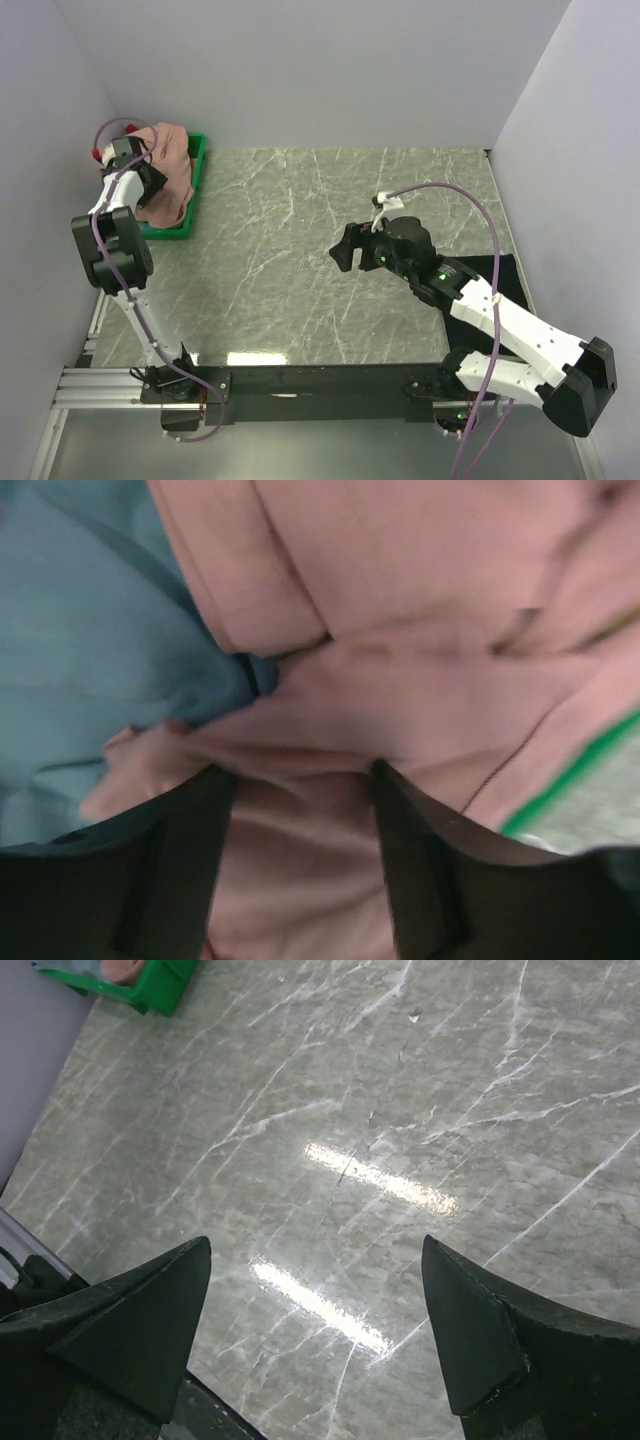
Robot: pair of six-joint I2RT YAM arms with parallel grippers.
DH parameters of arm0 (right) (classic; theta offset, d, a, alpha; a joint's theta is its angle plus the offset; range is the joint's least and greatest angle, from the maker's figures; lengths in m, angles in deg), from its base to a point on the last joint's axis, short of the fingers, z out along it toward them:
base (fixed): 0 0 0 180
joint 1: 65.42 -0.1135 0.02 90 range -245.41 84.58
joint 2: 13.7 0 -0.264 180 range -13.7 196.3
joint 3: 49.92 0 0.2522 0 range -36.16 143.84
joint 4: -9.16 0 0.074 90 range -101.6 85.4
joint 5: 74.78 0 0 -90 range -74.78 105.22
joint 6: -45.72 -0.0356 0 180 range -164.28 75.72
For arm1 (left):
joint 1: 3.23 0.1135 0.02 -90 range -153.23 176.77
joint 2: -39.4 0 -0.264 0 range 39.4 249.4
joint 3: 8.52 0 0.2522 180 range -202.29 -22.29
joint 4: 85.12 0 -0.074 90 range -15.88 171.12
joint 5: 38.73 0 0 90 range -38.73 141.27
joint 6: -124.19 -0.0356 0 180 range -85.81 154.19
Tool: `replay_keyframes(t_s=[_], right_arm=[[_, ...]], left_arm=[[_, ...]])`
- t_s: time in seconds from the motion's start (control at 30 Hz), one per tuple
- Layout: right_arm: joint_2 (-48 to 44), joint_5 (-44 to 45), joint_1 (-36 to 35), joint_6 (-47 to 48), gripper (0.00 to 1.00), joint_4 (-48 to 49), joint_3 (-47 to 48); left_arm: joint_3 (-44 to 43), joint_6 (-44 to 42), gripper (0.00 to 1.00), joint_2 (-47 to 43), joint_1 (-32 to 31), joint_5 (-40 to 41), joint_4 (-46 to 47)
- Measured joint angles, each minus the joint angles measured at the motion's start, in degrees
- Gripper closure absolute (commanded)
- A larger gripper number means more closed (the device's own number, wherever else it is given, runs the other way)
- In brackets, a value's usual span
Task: Fold and stack the t-shirts
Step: Grab the tshirt from the pile
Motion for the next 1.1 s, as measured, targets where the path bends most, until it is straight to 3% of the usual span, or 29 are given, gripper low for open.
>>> replay_keyframes(t_s=[0.17,0.2,0.27,0.43,0.57,0.9,1.1], right_arm=[[1.0,0.0,0.0,0.7,0.09,0.2,-0.7],[1.2,0.0,0.0,0.8,0.08,0.3,-0.8],[1.7,0.0,0.0,0.9,0.09,0.2,-0.8],[2.1,-0.1,0.0,0.9,0.08,0.4,-0.8],[2.7,-0.5,0.0,0.9,0.08,0.4,-0.8],[3.9,-0.8,0.0,0.4,0.08,0.4,-0.8],[3.9,1.4,0.0,0.5,0.08,-0.4,-0.1]], left_arm=[[-0.9,-0.1,0.59,4.4,0.7,-1.9,0.3],[-1.0,-0.2,0.7,4.3,0.8,-2.2,0.3],[-1.7,-0.1,0.81,4.3,0.9,-2.9,0.6],[-1.7,-0.2,0.87,3.2,1.0,-4.4,0.4],[-1.6,-0.1,0.99,-0.8,1.0,-5.6,0.0],[-2.4,-0.4,0.99,-15.5,1.0,-9.5,-0.4],[-4.5,-0.2,1.0,-23.3,1.0,-16.1,-0.2]])
